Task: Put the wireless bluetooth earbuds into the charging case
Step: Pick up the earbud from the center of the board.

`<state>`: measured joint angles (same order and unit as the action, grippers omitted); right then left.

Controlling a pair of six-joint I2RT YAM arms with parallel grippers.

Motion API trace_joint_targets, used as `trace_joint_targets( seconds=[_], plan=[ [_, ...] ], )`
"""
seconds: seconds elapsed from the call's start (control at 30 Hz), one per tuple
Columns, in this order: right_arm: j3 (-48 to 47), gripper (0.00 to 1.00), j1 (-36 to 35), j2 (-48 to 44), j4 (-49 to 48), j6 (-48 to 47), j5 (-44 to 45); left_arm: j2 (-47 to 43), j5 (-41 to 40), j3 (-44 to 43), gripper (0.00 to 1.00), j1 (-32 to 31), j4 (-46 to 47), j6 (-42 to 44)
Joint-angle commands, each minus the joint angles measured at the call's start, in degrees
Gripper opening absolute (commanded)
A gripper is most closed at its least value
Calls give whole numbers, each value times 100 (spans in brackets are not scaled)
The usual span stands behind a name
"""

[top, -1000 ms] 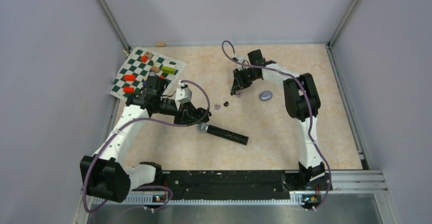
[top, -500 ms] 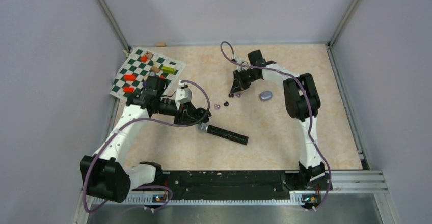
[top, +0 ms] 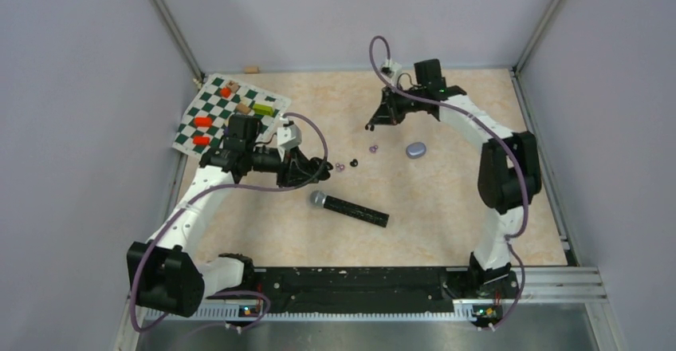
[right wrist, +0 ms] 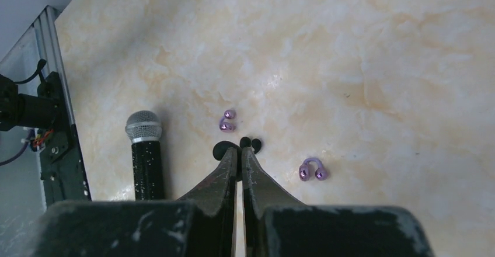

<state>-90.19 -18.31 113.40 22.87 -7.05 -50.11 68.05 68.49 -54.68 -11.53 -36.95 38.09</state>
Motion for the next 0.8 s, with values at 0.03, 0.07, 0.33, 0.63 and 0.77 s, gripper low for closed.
trace_joint_targets(
  seconds=[0.03,0.07,0.33,0.63,0.77],
  plan=[
    [661,0,29,-1814,-1244,248,426,56,-651,58,0,-85,1868,-1527],
    [817,0,29,-2081,-1427,310,523,96,-748,17,0,-117,2025,-1602],
    [2340,0,17,-4135,-3387,931,1202,921,-984,-910,0,-604,2479,-2611],
    [3294,0,-925,-4845,-3526,102,1951,1267,-1456,-942,0,-1357,3347,-3774],
    [3467,0,-981,-4899,-3719,177,2076,1281,-1337,-980,0,-1377,3611,-4291]
  ],
)
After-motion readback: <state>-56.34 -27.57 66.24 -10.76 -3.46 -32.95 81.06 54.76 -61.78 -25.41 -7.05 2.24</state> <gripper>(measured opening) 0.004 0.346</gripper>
